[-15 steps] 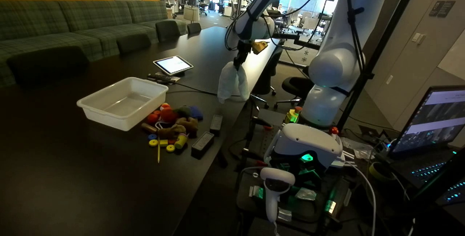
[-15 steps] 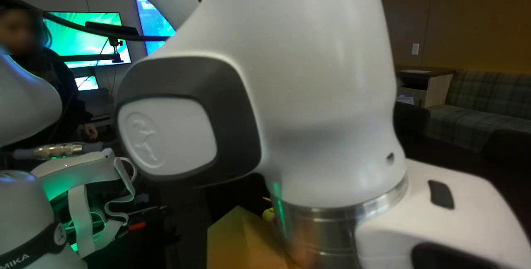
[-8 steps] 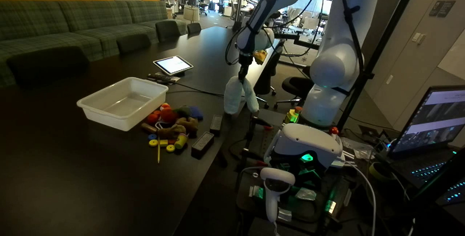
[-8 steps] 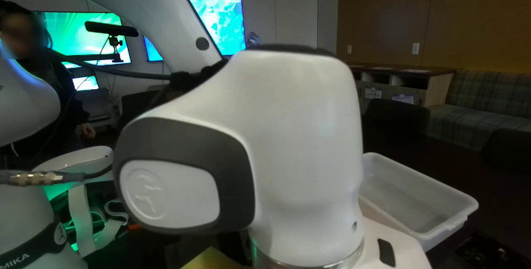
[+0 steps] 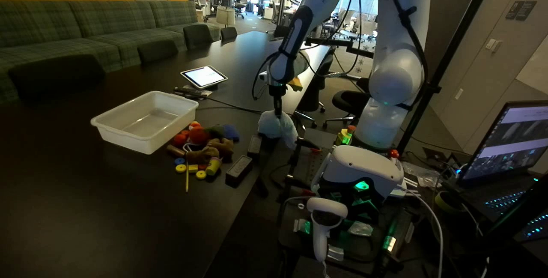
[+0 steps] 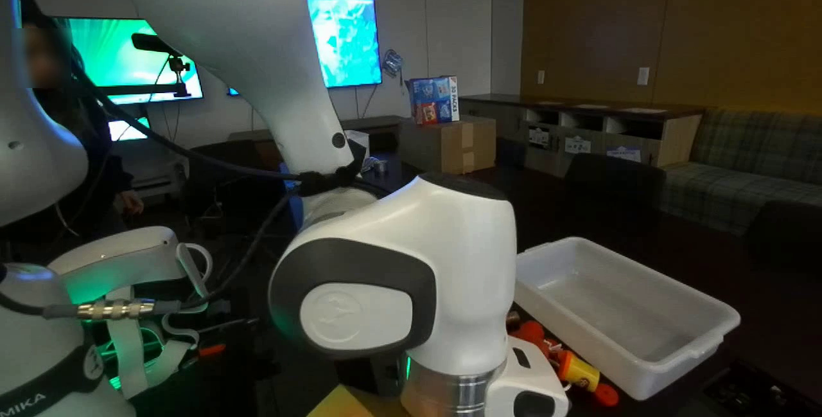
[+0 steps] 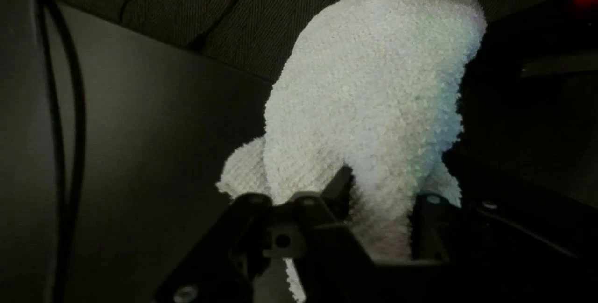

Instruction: Use the cloth to push the objects on the table to the left

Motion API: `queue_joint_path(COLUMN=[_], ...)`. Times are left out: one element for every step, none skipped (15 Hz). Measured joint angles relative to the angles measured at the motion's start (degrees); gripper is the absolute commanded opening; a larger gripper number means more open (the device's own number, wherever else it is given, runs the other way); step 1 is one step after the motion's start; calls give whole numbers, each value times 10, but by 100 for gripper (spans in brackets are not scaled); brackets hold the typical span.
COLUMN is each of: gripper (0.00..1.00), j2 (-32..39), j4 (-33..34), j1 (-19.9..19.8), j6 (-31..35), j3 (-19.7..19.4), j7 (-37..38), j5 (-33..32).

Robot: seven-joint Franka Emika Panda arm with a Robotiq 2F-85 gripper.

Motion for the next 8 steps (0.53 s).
queue_joint_path(gripper=[7,7,7,7,7,7,7,7], j2=[7,12,16,19,20,21,21,21], j4=[-1,-2,-4,-6,-10,-15,-20,-25], j1=[4,7,10,11,12,14,16,21], j6=[-1,-3,-6,-11,-16,-20,-27,-36], j3=[10,19,29,40,51,63,75,88], j7=[-13,-26,-39,-54,-67,-79,-89,-94], j5=[-1,-1,-1,-1,-1,0,2,5])
